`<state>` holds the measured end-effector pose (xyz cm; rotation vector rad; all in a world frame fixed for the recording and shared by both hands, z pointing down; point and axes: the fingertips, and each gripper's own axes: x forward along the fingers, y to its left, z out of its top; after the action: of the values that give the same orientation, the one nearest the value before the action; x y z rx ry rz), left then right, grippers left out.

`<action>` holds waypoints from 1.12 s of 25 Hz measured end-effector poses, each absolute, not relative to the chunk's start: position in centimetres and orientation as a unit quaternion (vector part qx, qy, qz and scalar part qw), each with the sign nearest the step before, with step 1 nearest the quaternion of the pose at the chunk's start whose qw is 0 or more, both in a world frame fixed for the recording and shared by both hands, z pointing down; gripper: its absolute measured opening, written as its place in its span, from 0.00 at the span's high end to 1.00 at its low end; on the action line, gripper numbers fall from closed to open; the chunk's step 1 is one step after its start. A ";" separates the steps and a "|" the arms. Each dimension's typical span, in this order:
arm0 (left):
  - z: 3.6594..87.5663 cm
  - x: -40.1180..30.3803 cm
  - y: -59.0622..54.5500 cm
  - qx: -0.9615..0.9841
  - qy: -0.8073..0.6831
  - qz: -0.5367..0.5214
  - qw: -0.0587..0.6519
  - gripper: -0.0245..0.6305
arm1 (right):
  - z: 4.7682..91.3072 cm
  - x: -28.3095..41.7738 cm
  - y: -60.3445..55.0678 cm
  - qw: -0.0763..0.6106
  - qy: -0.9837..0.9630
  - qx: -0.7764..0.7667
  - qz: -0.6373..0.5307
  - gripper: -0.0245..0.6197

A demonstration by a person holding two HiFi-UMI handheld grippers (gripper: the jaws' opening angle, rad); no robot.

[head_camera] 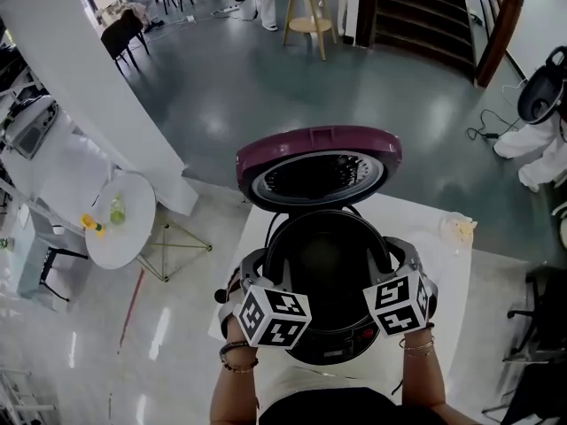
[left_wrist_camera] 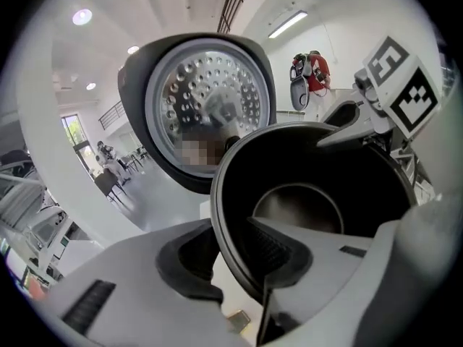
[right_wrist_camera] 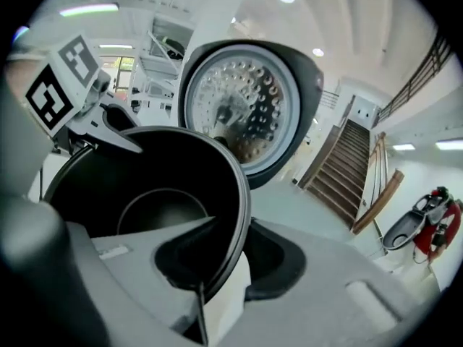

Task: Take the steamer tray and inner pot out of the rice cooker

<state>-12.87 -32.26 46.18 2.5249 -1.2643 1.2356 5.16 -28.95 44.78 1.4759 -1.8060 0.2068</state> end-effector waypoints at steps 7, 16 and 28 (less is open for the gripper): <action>38.0 -10.6 -29.7 0.846 -0.424 0.323 -0.007 0.84 | 37.0 7.3 -26.2 0.289 -0.726 0.623 0.032 0.85; 33.8 -2.4 -25.3 0.880 -0.391 0.267 -0.029 0.85 | 31.4 15.3 -20.4 0.245 -0.693 0.678 -0.001 0.90; 36.4 12.5 -17.6 0.911 -0.307 0.273 -0.024 0.85 | 33.2 29.2 -10.3 0.265 -0.635 0.725 0.035 0.90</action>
<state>12.46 -17.61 36.38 2.9084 -0.9804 0.8707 29.18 -10.31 33.19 1.9594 -1.7154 0.0939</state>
